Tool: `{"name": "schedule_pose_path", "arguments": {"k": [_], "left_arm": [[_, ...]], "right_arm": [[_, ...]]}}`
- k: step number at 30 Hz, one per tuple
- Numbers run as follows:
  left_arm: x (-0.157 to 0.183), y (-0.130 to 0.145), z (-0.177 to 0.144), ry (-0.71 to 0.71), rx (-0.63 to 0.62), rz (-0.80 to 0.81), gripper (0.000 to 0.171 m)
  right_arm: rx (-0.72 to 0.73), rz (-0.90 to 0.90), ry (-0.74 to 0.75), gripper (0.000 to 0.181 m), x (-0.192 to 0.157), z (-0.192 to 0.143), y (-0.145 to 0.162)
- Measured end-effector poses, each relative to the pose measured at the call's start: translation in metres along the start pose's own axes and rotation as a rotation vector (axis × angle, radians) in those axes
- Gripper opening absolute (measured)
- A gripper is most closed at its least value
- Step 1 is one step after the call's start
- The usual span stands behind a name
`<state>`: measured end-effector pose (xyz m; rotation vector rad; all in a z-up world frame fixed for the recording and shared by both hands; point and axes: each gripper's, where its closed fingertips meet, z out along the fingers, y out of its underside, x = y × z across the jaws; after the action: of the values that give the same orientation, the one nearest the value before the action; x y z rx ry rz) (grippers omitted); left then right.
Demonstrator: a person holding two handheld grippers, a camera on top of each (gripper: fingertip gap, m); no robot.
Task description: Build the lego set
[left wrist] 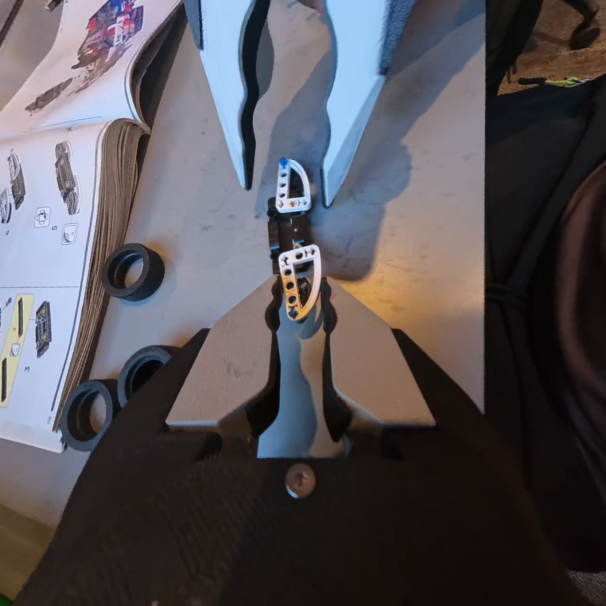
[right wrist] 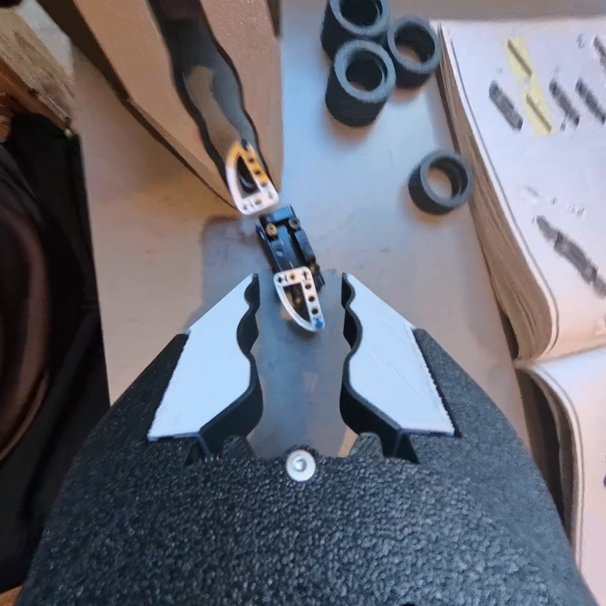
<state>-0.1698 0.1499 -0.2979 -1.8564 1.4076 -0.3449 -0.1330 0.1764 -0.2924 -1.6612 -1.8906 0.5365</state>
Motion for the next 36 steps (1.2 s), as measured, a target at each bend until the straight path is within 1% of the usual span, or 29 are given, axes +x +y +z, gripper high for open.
{"name": "schedule_pose_path", "arguments": {"k": [1,3,6,8,9,11,13,18,21,24,28,36], "left_arm": [[-0.002,0.0,0.001,-0.004,-0.011,0.001,0.02],[-0.003,0.0,0.006,-0.014,-0.043,0.019,0.02],[-0.002,-0.002,0.01,-0.015,-0.068,0.05,0.02],[-0.002,-0.004,0.011,-0.02,-0.066,0.056,0.02],[-0.002,-0.004,0.012,-0.019,-0.071,0.056,0.02],[-0.002,-0.004,0.012,-0.022,-0.069,0.062,0.02],[-0.002,-0.003,0.013,-0.027,-0.068,0.072,0.02],[-0.002,-0.003,0.013,-0.016,-0.049,0.084,0.02],[-0.002,-0.002,0.012,-0.001,-0.042,0.078,0.021],[-0.002,-0.002,0.012,0.0,-0.042,0.089,0.02],[-0.002,-0.003,0.012,0.003,-0.052,0.1,0.02],[-0.002,-0.003,0.009,0.016,-0.021,0.024,0.024]], "right_arm": [[0.044,-0.041,-0.015,0.046,-0.004,-0.001,-0.01],[0.125,-0.116,-0.018,0.033,-0.008,-0.003,-0.026],[0.164,-0.152,-0.054,0.035,-0.01,0.002,-0.033],[0.15,-0.159,-0.117,0.041,-0.017,0.007,-0.031],[0.14,-0.17,-0.127,0.04,-0.019,0.01,-0.03],[0.121,-0.195,-0.11,0.03,-0.016,0.014,-0.027],[0.102,-0.2,-0.124,0.026,-0.017,0.017,-0.024],[0.058,-0.239,-0.136,0.024,-0.017,0.023,-0.017],[0.069,-0.251,-0.133,0.024,-0.017,0.022,-0.02],[0.091,-0.25,-0.139,0.028,-0.018,0.019,-0.025],[0.08,-0.266,-0.138,0.024,-0.019,0.021,-0.023],[0.06,-0.27,-0.132,0.024,-0.017,0.023,-0.021]]}}
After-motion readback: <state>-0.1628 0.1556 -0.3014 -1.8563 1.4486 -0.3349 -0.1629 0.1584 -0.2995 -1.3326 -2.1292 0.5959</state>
